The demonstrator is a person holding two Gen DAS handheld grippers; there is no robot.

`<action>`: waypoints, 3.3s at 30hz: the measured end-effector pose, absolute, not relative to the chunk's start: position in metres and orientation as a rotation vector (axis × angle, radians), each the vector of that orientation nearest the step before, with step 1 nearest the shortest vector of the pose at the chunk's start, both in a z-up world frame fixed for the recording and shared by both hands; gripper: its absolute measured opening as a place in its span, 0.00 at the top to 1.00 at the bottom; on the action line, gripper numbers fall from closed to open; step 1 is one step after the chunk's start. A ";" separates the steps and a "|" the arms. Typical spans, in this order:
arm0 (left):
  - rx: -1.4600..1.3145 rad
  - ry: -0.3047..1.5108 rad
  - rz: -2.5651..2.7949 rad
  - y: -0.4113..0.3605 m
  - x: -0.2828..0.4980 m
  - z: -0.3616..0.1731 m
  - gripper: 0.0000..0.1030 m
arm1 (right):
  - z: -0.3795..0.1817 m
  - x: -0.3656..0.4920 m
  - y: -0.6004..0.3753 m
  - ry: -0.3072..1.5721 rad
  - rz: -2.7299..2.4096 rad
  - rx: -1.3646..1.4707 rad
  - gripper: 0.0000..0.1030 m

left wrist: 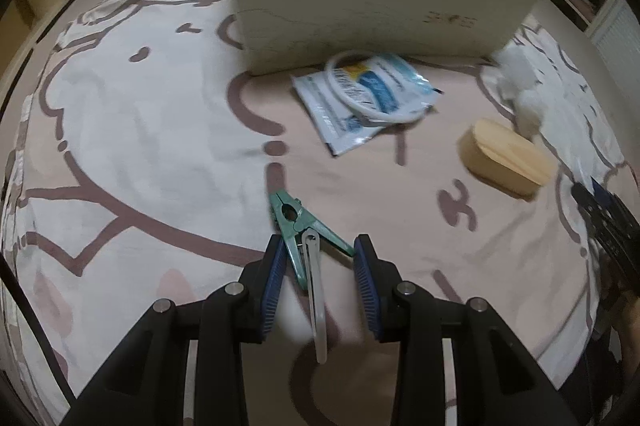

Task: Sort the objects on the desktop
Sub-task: 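Lift the clothespin with the left gripper while the right gripper lifts the tape measure, then carry the clothespin and tape measure over the SHOES box with both grippers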

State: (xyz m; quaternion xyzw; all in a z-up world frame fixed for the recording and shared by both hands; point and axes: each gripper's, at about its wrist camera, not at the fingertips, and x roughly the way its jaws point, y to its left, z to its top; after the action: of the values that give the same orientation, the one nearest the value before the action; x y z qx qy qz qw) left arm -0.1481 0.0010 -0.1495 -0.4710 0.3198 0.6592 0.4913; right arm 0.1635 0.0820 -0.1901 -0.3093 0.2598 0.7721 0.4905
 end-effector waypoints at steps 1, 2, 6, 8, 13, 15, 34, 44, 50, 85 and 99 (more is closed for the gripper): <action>-1.139 0.776 1.593 0.001 -0.146 -0.149 0.66 | -0.190 0.164 0.082 0.634 1.876 -0.750 0.48; -1.135 0.774 1.586 0.002 -0.144 -0.147 0.66 | -0.190 0.164 0.082 0.636 1.878 -0.749 0.48; -1.128 0.754 1.570 0.004 -0.138 -0.142 0.66 | -0.190 0.164 0.081 0.635 1.878 -0.752 0.48; -1.125 0.746 1.566 0.005 -0.136 -0.140 0.66 | -0.189 0.163 0.081 0.629 1.875 -0.766 0.48; -1.112 0.733 1.564 0.007 -0.131 -0.131 0.66 | -0.181 0.161 0.080 0.630 1.881 -0.783 0.48; -1.106 0.721 1.565 0.008 -0.131 -0.126 0.66 | -0.176 0.160 0.078 0.630 1.893 -0.786 0.48; -0.977 0.572 1.702 0.034 -0.159 -0.062 0.66 | -0.087 0.116 0.097 0.462 2.061 -0.634 0.48; -0.927 0.486 1.746 0.065 -0.169 -0.031 0.66 | -0.058 0.095 0.116 0.483 2.125 -0.623 0.48; -0.902 0.435 1.758 0.097 -0.170 -0.014 0.66 | -0.043 0.088 0.130 0.457 2.134 -0.630 0.48; -0.781 0.377 1.795 0.176 -0.213 0.038 0.66 | 0.009 0.041 0.241 0.515 2.201 -0.659 0.48; -0.826 0.402 1.704 0.218 -0.245 -0.005 0.66 | -0.034 -0.040 0.309 0.678 2.158 -0.863 0.48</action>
State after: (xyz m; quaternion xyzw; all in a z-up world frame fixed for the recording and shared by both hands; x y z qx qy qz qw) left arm -0.2452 0.2178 -0.0046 -0.3515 0.1709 0.7250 0.5671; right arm -0.0404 0.3088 -0.0340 -0.3336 0.2619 0.8342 0.3525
